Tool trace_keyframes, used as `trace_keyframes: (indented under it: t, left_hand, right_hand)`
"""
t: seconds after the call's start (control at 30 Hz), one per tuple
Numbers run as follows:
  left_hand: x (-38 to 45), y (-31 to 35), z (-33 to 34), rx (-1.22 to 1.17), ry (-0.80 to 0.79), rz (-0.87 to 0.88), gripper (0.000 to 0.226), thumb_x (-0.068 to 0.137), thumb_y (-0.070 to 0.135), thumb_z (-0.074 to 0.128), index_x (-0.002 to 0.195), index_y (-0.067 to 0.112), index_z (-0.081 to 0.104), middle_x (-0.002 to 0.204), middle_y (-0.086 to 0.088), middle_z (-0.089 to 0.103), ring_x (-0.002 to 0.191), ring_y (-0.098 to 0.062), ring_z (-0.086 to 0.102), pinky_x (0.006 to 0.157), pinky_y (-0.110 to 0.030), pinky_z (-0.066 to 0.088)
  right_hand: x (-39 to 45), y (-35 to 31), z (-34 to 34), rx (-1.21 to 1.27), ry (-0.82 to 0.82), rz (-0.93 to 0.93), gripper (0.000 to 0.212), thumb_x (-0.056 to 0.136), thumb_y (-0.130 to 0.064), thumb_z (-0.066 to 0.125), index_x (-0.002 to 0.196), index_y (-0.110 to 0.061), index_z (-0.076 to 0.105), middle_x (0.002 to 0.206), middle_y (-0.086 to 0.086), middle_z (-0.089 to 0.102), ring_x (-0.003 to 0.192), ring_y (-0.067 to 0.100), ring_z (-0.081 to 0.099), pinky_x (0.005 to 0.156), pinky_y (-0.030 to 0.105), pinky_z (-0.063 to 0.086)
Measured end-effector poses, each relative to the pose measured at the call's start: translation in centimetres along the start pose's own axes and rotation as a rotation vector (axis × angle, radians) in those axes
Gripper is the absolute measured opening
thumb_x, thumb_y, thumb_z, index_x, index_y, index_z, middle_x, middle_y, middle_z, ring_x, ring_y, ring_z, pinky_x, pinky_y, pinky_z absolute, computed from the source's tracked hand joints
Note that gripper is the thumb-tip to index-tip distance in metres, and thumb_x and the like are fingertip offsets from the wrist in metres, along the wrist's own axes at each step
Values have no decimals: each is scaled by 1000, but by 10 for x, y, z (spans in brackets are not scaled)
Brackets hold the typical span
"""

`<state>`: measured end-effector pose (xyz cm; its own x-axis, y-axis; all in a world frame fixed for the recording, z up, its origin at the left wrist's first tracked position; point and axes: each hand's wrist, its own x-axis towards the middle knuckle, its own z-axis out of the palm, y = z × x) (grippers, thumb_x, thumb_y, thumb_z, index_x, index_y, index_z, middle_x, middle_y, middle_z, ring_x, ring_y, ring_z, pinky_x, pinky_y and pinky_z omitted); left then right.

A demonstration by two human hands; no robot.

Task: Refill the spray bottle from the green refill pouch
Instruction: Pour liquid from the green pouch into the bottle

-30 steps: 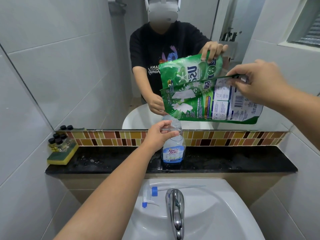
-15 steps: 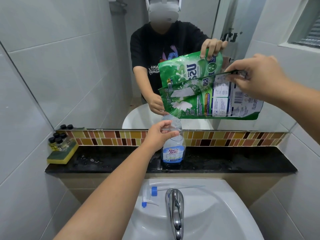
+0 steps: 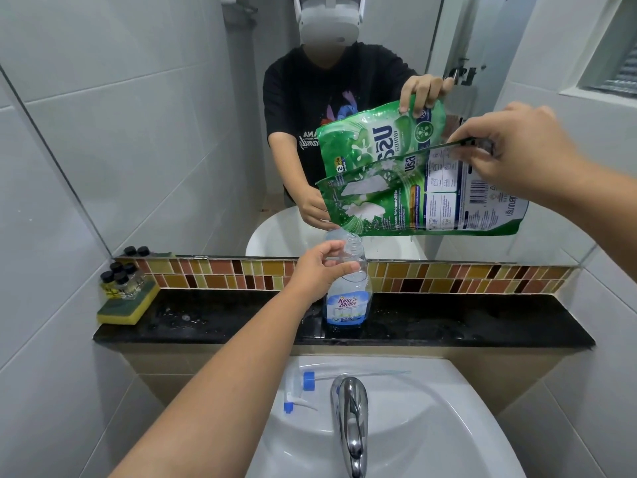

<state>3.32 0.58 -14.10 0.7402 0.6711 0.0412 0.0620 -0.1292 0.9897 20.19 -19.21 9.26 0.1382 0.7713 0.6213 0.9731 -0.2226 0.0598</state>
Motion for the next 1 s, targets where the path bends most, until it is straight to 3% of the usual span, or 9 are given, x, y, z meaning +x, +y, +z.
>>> trace_keyframes:
  t: [0.33, 0.67, 1.0]
  left_hand:
    - [0, 0, 0, 9, -5, -2, 65, 72, 36, 84, 131, 26, 57, 126, 3, 63, 109, -10, 63, 94, -36, 54]
    - [-1, 0, 0, 10, -1, 0, 63, 73, 36, 84, 129, 28, 57, 124, 6, 62, 106, -5, 61, 91, -31, 54]
    - [-1, 2, 1, 7, -4, -3, 64, 75, 33, 83, 132, 25, 56, 124, 5, 62, 107, -7, 61, 90, -33, 55]
  right_hand:
    - [2, 0, -1, -11, 29, -28, 15, 87, -23, 64, 100, -22, 72, 81, 5, 69, 83, 32, 49, 79, 44, 36]
    - [1, 0, -5, -24, 35, -37, 16, 87, -22, 64, 101, -20, 72, 83, 8, 70, 82, 33, 50, 77, 46, 38]
    - [-1, 0, -11, -20, 33, -18, 17, 87, -21, 63, 102, -19, 72, 75, 0, 60, 80, 31, 48, 77, 48, 40]
